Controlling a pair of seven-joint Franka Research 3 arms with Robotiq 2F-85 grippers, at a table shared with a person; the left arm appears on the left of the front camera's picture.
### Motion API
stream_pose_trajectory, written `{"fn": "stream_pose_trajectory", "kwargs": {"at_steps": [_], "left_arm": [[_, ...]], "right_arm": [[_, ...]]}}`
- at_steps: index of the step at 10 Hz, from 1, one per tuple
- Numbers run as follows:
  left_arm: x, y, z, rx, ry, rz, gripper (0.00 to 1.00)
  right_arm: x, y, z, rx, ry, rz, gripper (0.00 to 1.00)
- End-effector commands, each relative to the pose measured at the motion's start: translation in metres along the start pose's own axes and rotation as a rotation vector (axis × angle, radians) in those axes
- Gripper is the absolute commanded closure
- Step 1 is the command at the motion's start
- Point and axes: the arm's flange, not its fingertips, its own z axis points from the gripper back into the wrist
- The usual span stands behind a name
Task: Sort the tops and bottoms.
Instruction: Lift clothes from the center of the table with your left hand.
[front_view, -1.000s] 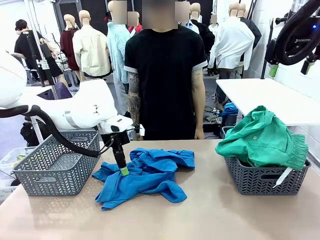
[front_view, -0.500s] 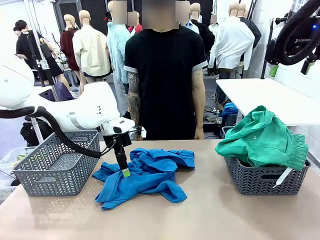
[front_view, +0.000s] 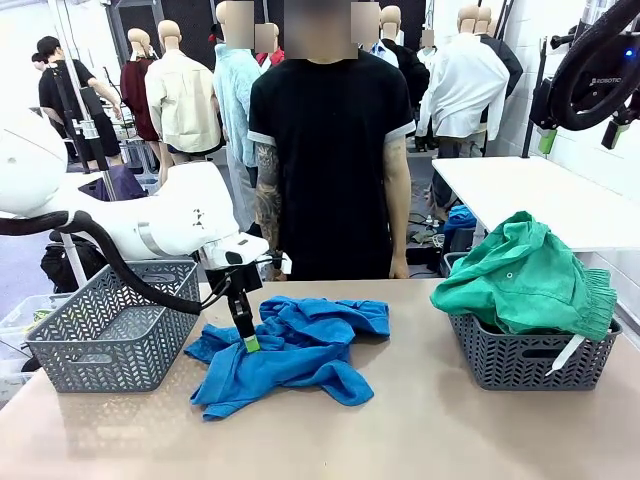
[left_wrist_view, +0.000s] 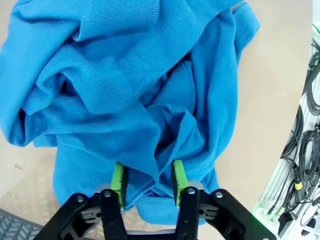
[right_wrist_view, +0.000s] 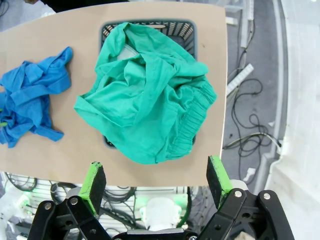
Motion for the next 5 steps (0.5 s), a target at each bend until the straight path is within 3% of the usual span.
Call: {"fn": "stream_pose_trajectory", "kwargs": {"at_steps": [1,5], "left_arm": [[-0.0004,0.0025,0.0043,-0.02,-0.004,-0.011,1.0],[-0.0008,0.0,0.0062,-0.033,-0.002,-0.008,1.0]], "right_arm": [[-0.0017,-0.0005,-0.0024,0.004,-0.013,-0.005,0.0],[-0.0017,-0.0005,-0.0024,0.004,-0.013,-0.005,0.0]]}}
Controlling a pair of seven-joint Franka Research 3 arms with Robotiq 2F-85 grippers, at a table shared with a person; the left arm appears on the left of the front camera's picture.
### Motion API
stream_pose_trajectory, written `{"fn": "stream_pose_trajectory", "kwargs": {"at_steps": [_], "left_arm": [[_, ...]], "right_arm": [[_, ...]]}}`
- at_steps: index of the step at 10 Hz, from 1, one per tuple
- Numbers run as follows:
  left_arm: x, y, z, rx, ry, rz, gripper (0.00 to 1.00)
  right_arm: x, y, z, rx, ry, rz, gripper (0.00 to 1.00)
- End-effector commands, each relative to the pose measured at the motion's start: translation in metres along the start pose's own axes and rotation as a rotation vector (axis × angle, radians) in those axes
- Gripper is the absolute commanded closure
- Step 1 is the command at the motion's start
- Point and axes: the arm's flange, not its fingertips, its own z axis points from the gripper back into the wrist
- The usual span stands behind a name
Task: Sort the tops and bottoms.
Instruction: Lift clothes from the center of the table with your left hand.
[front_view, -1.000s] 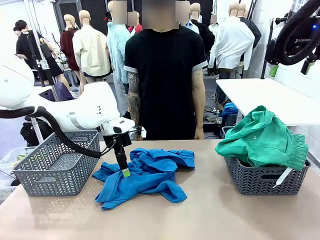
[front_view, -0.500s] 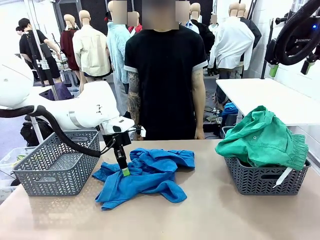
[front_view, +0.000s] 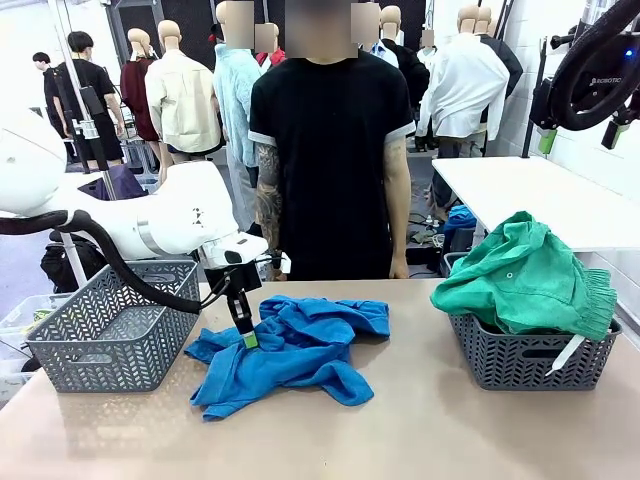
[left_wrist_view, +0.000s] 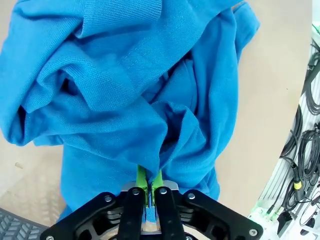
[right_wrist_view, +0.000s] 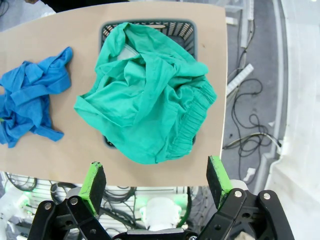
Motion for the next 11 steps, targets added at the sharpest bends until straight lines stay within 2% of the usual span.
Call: {"fn": "stream_pose_trajectory", "kwargs": {"at_steps": [1,3,5,6,9,11], "left_arm": [[0.0,-0.003,0.007,-0.028,-0.001,-0.017,1.0],[0.002,-0.008,0.012,-0.024,0.006,-0.025,1.0],[0.009,-0.029,0.042,0.015,0.01,-0.028,1.0],[0.018,-0.051,0.082,0.084,-0.015,-0.021,1.0],[0.051,-0.122,0.187,0.246,0.036,-0.068,1.0],[0.077,-0.185,0.273,0.436,-0.028,-0.041,1.0]], "right_arm": [[-0.002,0.0,-0.002,0.004,-0.013,-0.005,0.0],[-0.002,0.0,-0.002,0.004,-0.013,-0.005,0.0],[-0.002,0.0,-0.002,0.004,-0.013,-0.005,0.0],[-0.002,0.0,-0.002,0.004,-0.013,-0.005,0.0],[-0.002,0.0,-0.002,0.004,-0.013,-0.005,0.0],[-0.002,0.0,-0.002,0.004,-0.013,-0.005,0.0]]}}
